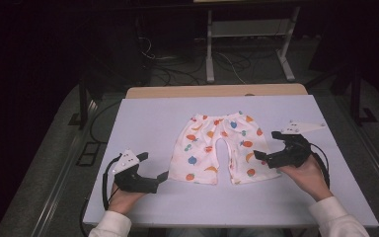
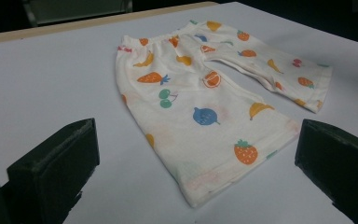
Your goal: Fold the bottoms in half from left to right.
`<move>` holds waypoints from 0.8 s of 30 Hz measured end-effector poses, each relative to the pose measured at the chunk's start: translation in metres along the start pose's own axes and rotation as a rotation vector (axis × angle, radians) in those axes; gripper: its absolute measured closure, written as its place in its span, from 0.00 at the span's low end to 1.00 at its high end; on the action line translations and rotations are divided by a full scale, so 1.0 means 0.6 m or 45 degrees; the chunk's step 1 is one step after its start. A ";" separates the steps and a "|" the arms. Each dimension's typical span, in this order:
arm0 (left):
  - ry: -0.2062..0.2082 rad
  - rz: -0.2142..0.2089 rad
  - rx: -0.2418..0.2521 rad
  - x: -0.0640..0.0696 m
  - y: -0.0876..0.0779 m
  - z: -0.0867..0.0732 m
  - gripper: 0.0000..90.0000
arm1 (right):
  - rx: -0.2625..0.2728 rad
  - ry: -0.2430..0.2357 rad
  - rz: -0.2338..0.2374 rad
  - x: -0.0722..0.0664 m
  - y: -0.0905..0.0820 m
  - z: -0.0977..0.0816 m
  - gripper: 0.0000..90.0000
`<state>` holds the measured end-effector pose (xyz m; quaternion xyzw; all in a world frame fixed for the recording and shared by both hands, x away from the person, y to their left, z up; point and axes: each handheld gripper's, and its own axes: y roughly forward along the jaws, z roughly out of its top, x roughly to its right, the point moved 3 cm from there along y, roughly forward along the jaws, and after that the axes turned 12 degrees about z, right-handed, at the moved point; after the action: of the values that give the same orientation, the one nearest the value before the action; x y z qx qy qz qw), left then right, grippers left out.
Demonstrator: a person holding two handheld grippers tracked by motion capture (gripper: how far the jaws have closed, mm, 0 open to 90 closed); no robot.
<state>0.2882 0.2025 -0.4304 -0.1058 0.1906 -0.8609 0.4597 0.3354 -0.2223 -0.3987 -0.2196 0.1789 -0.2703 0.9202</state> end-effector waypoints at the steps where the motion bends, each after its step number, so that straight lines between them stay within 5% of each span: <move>1: 0.000 0.000 0.000 0.000 0.000 0.000 0.00 | 0.000 0.000 0.000 0.000 0.000 0.000 0.00; 24: 0.013 -0.007 -0.017 0.001 0.004 -0.001 0.00 | -0.045 -0.033 0.038 -0.002 0.056 0.044 0.00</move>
<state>0.2894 0.2011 -0.4318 -0.1050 0.1985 -0.8614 0.4555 0.3601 -0.1881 -0.3933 -0.2367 0.1750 -0.2505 0.9223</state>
